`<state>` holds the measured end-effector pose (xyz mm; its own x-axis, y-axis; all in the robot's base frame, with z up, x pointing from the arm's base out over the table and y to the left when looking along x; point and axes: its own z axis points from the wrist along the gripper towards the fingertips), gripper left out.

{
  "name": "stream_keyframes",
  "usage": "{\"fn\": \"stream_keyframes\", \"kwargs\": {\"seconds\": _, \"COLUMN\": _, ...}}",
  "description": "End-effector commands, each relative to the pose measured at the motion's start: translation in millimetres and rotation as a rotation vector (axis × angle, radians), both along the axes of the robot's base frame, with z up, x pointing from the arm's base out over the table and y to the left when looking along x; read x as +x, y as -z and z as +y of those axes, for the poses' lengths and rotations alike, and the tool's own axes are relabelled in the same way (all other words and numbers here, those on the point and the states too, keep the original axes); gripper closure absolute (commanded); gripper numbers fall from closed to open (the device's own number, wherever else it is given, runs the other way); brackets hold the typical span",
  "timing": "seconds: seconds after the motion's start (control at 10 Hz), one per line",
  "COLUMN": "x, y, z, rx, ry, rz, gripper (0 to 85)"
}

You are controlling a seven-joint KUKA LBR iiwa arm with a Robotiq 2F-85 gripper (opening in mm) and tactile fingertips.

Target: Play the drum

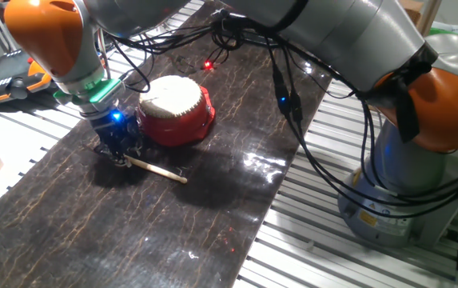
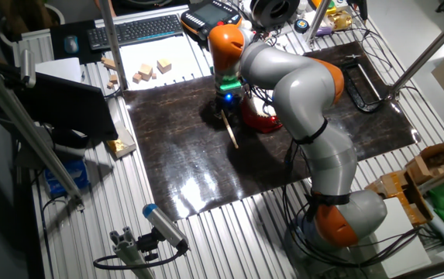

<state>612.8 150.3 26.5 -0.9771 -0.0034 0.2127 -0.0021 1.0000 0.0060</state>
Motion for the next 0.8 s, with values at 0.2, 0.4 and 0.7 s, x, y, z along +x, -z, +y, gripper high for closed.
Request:
{"fn": "stream_keyframes", "kwargs": {"seconds": 0.2, "x": -0.1, "y": -0.2, "z": 0.2, "rx": 0.004, "ry": -0.004, "rz": -0.008, "gripper": 56.3}}
{"fn": "stream_keyframes", "kwargs": {"seconds": 0.4, "x": -0.1, "y": -0.2, "z": 0.1, "rx": 0.005, "ry": -0.01, "rz": -0.006, "gripper": 62.7}}
{"fn": "stream_keyframes", "kwargs": {"seconds": 0.7, "x": -0.1, "y": -2.5, "z": 0.4, "rx": 0.007, "ry": -0.016, "rz": -0.008, "gripper": 66.0}}
